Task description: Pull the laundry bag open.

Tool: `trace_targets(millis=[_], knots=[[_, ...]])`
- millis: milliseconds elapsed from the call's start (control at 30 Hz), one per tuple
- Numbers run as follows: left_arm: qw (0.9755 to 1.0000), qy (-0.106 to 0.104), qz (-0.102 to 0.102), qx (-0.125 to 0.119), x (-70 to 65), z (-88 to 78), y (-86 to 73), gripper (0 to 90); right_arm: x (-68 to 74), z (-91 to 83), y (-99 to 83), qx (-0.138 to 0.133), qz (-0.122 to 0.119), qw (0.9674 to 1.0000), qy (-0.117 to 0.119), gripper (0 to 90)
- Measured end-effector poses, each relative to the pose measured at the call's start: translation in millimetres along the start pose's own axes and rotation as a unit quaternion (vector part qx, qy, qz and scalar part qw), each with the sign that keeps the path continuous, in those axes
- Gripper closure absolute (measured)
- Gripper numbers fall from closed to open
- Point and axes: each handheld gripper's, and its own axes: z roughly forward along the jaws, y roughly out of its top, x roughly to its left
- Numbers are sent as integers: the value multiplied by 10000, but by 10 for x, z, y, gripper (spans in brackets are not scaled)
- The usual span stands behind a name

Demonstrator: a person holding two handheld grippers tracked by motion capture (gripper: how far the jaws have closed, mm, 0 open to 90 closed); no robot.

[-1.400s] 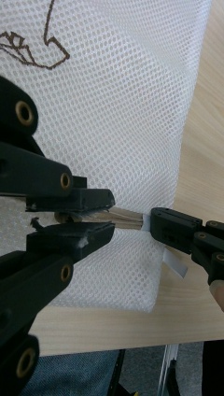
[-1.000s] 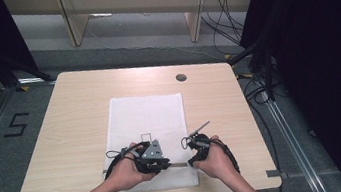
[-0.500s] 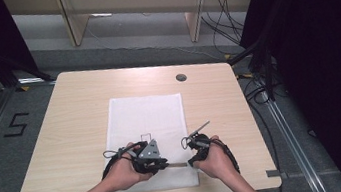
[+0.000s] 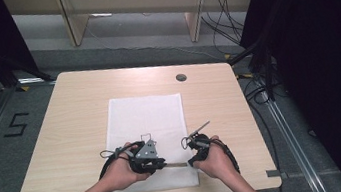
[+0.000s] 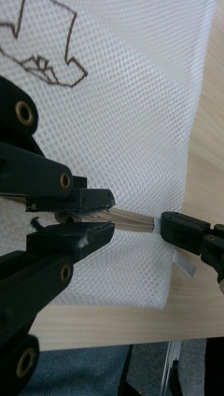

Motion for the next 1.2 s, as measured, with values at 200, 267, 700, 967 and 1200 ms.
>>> trace_targets(millis=[200,267,700,967,1200], knots=[[10000,-9,33,28,1,-10,-13,822,4,-1,1,11,3,10000,-12,900],[10000,-5,2,16,12,-35,-14,822,3,-1,1,10,7,10000,-12,900],[10000,-9,-5,-7,12,-58,-38,822,5,1,0,27,36,10000,-21,900],[10000,-5,-5,-37,16,-96,-47,822,5,-1,-2,25,33,10000,-26,900],[10000,2,8,-35,22,-121,-56,822,8,8,-6,-32,45,10000,-27,900]])
